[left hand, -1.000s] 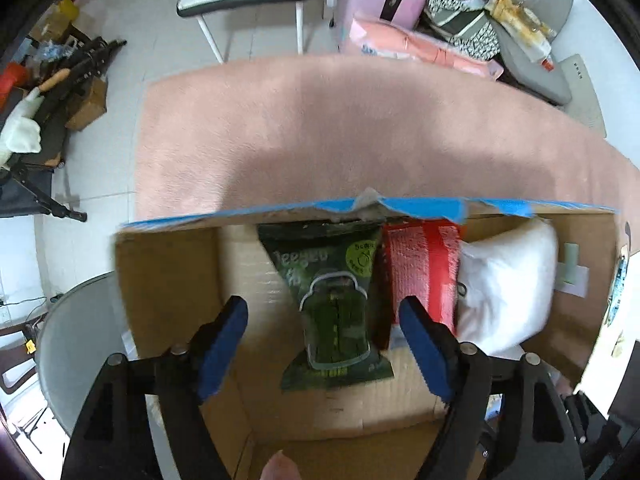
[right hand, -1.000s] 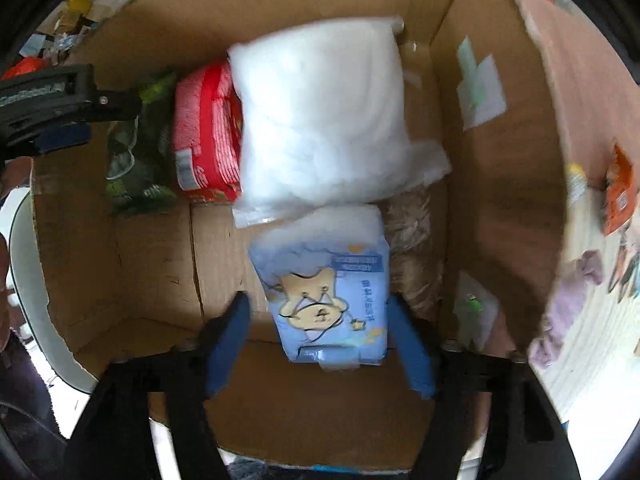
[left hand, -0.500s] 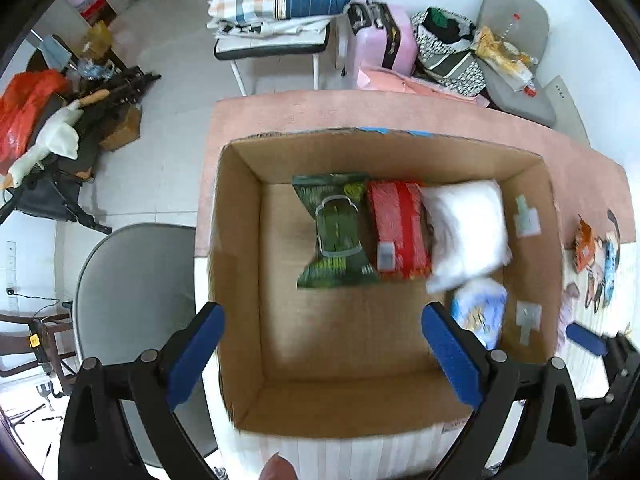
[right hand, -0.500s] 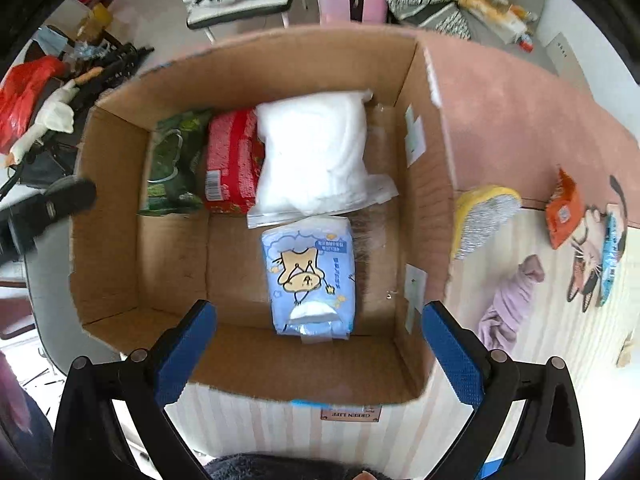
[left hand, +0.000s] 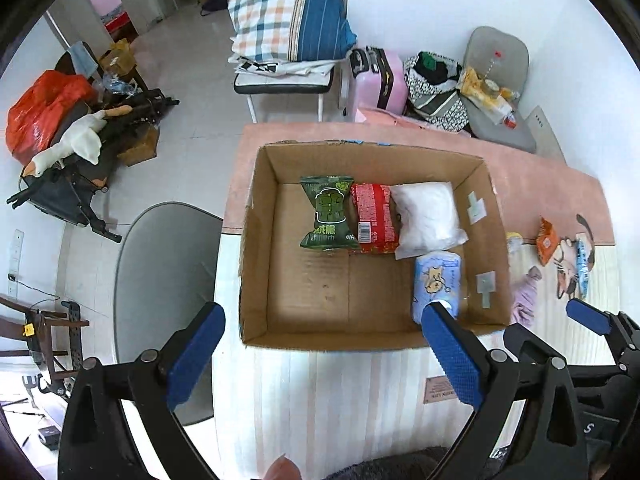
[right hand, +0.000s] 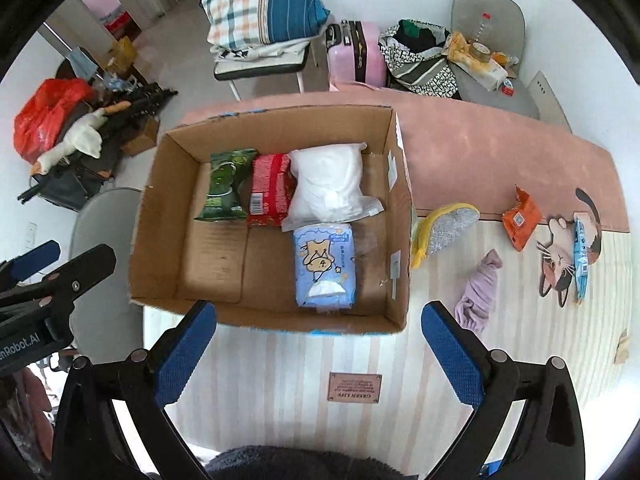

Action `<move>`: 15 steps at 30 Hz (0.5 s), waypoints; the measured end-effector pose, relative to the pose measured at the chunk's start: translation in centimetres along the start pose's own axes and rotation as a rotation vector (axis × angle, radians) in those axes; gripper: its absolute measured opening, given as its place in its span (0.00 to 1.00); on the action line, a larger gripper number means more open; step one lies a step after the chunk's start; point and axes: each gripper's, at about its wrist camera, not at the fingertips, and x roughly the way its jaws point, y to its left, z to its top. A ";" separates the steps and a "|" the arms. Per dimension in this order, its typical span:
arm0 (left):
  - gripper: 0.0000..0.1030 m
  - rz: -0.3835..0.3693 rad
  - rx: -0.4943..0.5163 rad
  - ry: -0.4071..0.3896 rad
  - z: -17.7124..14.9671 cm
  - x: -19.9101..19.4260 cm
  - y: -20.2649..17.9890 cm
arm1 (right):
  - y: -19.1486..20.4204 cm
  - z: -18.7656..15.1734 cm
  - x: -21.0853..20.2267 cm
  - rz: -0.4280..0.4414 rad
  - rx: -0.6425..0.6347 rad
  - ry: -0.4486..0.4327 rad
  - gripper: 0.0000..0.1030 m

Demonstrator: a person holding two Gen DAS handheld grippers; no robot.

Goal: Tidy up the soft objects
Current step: 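Move both grippers back toward the remaining items on the table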

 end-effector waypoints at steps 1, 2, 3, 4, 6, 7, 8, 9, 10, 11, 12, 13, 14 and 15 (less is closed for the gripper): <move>0.98 -0.001 -0.003 -0.005 -0.2 -0.5 -0.1 | -0.1 -0.2 -0.3 0.008 0.003 -0.003 1.00; 0.98 0.001 -0.005 -0.010 -0.4 -0.9 -0.2 | -0.2 -0.4 -0.7 0.015 0.002 -0.007 1.00; 0.98 0.001 -0.007 -0.011 -0.6 -1.2 -0.3 | -0.3 -0.6 -1.1 0.020 0.001 -0.012 1.00; 0.98 -0.003 -0.009 -0.014 -0.7 -1.5 -0.5 | -0.4 -0.8 -1.4 0.027 0.002 -0.018 1.00; 0.98 0.023 -0.009 -0.038 -0.9 -2.4 -1.4 | -1.0 -1.1 -2.2 0.049 0.006 -0.042 1.00; 0.98 0.031 -0.008 -0.049 -1.0 -2.8 -1.7 | -1.5 -1.2 -2.6 0.053 0.006 -0.058 1.00; 0.98 0.042 -0.007 -0.064 -0.9 -3.1 -2.3 | -2.1 -1.2 -2.8 0.058 0.005 -0.069 1.00; 0.98 0.056 0.000 -0.083 -0.7 -3.5 -3.2 | -2.7 -1.3 -3.1 0.067 0.008 -0.080 1.00; 0.98 0.061 0.015 -0.099 -0.6 -3.7 -4.2 | -3.6 -1.3 -3.4 0.068 0.013 -0.094 1.00; 0.98 0.066 0.033 -0.110 -0.3 -3.7 -5.3 | -4.7 -1.3 -3.6 0.061 0.016 -0.108 1.00; 0.98 0.070 0.055 -0.114 0.0 -3.6 -6.8 | -5.6 -1.3 -3.8 0.058 0.018 -0.120 1.00; 0.98 0.061 0.073 -0.115 0.3 -3.6 -8.0 | -6.8 -1.3 -3.9 0.056 0.027 -0.133 1.00; 0.98 0.047 0.092 -0.114 0.6 -3.3 -9.4 | -8.6 -1.4 -4.0 0.051 0.046 -0.139 1.00; 0.98 0.035 0.122 -0.107 1.1 -2.9 -11.5 | -10.1 -1.3 -4.0 0.052 0.062 -0.132 1.00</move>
